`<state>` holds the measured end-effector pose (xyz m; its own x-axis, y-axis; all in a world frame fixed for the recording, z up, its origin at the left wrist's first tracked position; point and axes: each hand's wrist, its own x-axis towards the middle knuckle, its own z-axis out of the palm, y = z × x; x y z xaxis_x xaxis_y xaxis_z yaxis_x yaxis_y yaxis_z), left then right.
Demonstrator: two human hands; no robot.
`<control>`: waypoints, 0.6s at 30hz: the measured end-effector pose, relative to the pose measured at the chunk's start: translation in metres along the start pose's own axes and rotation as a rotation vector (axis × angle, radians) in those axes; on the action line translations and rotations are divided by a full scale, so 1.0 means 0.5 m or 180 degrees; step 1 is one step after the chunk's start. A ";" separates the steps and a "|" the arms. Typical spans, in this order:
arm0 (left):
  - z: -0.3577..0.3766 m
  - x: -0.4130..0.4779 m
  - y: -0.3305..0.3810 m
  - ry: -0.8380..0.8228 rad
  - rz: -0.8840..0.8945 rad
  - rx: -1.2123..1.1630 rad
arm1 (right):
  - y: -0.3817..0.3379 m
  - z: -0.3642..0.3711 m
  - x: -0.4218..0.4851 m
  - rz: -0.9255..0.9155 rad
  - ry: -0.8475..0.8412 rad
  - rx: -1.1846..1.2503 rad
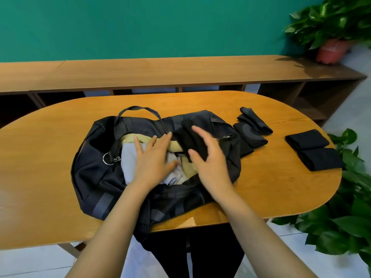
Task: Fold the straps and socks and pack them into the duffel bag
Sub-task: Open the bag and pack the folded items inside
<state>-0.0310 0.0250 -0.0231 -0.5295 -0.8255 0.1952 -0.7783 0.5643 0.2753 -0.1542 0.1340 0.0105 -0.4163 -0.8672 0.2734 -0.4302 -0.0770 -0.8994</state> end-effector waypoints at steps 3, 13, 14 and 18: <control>-0.011 0.007 -0.008 0.0341 -0.0510 -0.1554 | 0.032 0.051 0.002 0.0375 -0.0768 -0.1362; -0.001 0.000 0.037 -0.0356 0.0494 -0.0017 | 0.065 -0.006 -0.046 0.0161 -0.1271 -0.2808; 0.005 0.003 0.035 -0.0447 0.0489 0.0240 | 0.077 -0.018 -0.050 -0.0010 -0.1116 -0.2838; 0.034 0.011 0.033 -0.0307 0.0476 0.0692 | 0.120 -0.062 -0.038 -0.0454 -0.0881 -0.2059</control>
<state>-0.0525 0.0297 -0.0335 -0.6655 -0.7358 0.1251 -0.7377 0.6740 0.0396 -0.1971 0.1612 -0.0381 -0.1392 -0.9700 0.1995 -0.8896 0.0340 -0.4555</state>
